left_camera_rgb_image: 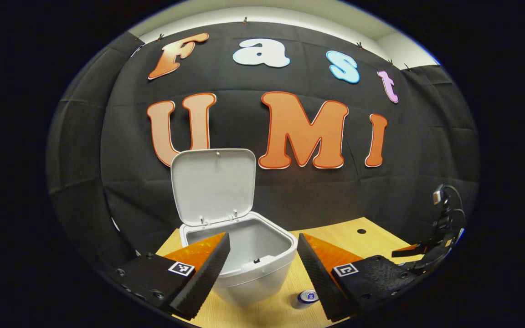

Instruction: Press the lid of the desktop garbage bin to open it, pick up the crumpled paper on the desktop and throw it into the bin, then pick up the pop can on the desktop and drop it into the bin, and finally close the garbage bin lid.

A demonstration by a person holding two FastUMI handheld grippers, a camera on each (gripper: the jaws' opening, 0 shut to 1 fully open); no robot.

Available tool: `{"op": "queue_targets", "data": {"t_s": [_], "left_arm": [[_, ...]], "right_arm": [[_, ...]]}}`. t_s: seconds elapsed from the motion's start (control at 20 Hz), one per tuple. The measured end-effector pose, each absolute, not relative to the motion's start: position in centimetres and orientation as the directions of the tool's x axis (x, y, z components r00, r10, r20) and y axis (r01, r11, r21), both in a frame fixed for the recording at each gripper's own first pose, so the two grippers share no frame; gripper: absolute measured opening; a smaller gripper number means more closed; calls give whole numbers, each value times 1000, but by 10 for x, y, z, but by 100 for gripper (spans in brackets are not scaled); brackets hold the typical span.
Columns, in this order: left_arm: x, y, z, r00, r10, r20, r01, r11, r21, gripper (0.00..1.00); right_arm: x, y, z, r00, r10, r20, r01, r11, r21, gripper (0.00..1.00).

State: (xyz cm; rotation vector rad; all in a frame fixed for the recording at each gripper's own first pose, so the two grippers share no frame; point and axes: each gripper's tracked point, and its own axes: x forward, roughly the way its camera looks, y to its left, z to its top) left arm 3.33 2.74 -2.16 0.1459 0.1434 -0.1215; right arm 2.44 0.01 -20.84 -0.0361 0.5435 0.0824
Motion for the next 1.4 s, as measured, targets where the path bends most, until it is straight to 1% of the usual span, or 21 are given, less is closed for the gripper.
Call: {"op": "queue_targets", "data": {"t_s": [0.15, 0.25, 0.35, 0.4, 0.45, 0.55, 0.6, 0.85, 0.9, 0.95, 1.0, 1.05, 1.15, 1.2, 1.25, 1.3, 1.35, 1.4], "left_arm": [[32, 40, -31, 979, -89, -184, 116, 983, 139, 94], [31, 51, -31, 980, -73, -187, 101, 984, 145, 94], [30, 61, -31, 980, -58, -189, 88, 984, 153, 94], [29, 68, -34, 980, -48, -195, 79, 985, 154, 92], [29, 74, -36, 979, -38, -202, 70, 986, 154, 94], [30, 87, -43, 974, -9, -224, 43, 988, 149, 94], [30, 93, -47, 972, 0, -234, 34, 989, 142, 94], [32, 113, -52, 967, 24, -253, 10, 992, 129, 95], [32, 115, -53, 967, 25, -252, 9, 991, 133, 94], [32, 115, -53, 968, 23, -251, 11, 991, 136, 94], [32, 116, -54, 967, 26, -253, 10, 990, 138, 95], [33, 117, -54, 967, 27, -255, 10, 990, 139, 95], [34, 119, -55, 966, 24, -258, 13, 990, 138, 95], [36, 121, -56, 965, 24, -260, 13, 990, 140, 94], [37, 123, -56, 965, 24, -260, 14, 990, 142, 94], [38, 125, -56, 966, 26, -259, 12, 990, 143, 95], [37, 127, -55, 965, 29, -259, 9, 990, 144, 94], [38, 128, -56, 965, 30, -260, 8, 990, 144, 94]], "right_arm": [[28, 5, -255, 798, 69, -599, -113, 993, -36, 96], [27, 8, -283, 756, 70, -650, -126, 991, -39, 96], [28, 13, -298, 722, 105, -684, -135, 991, 9, 96], [29, 14, -306, 707, 105, -699, -128, 992, 20, 96], [30, 14, -310, 696, 102, -711, -123, 992, 23, 96], [34, 11, -316, 677, 94, -730, -117, 993, 19, 96], [35, 14, -319, 660, 106, -744, -124, 992, 31, 96], [37, 8, -331, 598, 74, -798, -109, 994, 11, 95], [36, 15, -328, 587, 105, -802, -130, 991, 35, 94], [36, 20, -328, 580, 114, -807, -130, 990, 47, 87], [39, 19, -330, 587, 98, -803, -125, 992, 29, 81], [40, 19, -334, 584, 83, -808, -123, 992, 13, 70], [38, 24, -336, 569, 96, -816, -125, 992, 29, 53], [36, 27, -338, 548, 110, -829, -138, 990, 39, 52], [32, 27, -340, 531, 108, -841, -143, 989, 37, 45], [30, 28, -342, 523, 103, -846, -152, 988, 27, 42], [29, 28, -342, 521, 98, -848, -158, 987, 17, 38], [32, 29, -340, 540, 92, -837, -157, 988, 8, 35]]}}
